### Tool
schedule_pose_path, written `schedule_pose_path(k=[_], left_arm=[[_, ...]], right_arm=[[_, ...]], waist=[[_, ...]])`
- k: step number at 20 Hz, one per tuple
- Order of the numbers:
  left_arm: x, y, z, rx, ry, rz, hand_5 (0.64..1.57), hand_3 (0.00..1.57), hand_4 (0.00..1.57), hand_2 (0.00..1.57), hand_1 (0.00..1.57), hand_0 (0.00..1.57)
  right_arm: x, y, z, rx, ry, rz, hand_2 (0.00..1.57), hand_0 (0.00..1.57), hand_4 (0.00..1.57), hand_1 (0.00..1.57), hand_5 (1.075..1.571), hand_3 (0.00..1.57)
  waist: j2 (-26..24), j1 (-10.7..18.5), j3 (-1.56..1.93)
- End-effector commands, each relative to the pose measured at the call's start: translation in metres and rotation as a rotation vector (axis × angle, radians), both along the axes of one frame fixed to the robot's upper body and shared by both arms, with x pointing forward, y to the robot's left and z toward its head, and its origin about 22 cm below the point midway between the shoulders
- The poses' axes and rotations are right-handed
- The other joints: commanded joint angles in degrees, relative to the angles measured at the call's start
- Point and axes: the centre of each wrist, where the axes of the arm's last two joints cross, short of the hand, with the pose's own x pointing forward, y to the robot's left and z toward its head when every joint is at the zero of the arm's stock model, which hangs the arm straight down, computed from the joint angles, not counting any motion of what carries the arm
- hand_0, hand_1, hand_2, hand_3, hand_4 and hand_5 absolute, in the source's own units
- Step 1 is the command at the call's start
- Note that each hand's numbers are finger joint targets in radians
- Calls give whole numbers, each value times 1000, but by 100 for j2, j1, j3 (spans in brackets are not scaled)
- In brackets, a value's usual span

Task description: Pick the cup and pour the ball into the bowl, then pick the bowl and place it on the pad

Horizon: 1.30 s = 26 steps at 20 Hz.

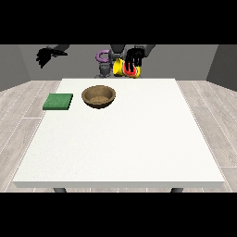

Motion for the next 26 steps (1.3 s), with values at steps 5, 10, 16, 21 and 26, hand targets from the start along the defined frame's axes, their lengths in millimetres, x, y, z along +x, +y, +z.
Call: schedule_pose_path(k=[5,10,16,21,26], left_arm=[[-14,-71,-10,445,-1,-129,1019,1571,1571,1571,1494,1494],[-18,-75,-21,807,-78,-164,1232,1571,1504,1571,1520,1520],[-30,-125,-5,960,-90,-218,1137,1571,1529,1571,1449,1449],[-22,-89,-11,932,-82,-243,1135,1571,1532,1571,1447,1447],[-14,-71,15,49,23,-5,1190,1571,1571,1571,1301,1301]], right_arm=[[24,25,6,31,-20,48,0,0,0,0,1571,0],[15,13,0,7,-12,26,0,0,0,0,1571,0],[18,-6,9,24,-33,-29,0,0,0,0,1571,0],[27,36,0,44,80,10,0,0,0,0,1568,0],[-1,12,-19,58,78,-81,0,0,104,0,1565,0]], waist=[[74,-176,-10],[103,-154,-7],[3,141,-9],[-122,66,-17],[-99,622,-66]])
